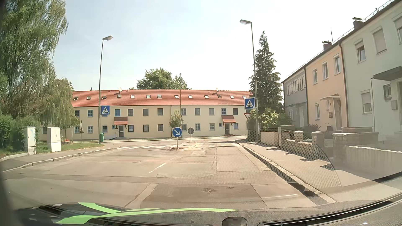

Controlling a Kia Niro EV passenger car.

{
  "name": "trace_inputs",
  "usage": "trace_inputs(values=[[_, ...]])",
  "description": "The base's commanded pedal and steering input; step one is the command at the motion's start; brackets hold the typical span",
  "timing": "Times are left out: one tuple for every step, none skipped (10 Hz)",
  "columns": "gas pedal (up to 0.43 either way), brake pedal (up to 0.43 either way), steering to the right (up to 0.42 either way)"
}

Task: Follow the waypoints while adhering to traffic rules and regulations

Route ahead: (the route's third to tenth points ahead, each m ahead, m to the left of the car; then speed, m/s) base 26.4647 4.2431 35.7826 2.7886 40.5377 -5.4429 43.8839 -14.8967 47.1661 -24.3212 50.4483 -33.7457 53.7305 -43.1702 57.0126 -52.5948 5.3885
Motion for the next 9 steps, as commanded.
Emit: trace_inputs(values=[[0.000,0.000,0.004],[0.000,0.000,0.005],[0.000,0.000,0.004],[0.000,0.000,0.004],[0.000,0.000,0.005],[0.000,0.000,0.004],[0.000,0.000,0.005],[0.000,0.000,0.005],[0.000,0.000,0.004]])
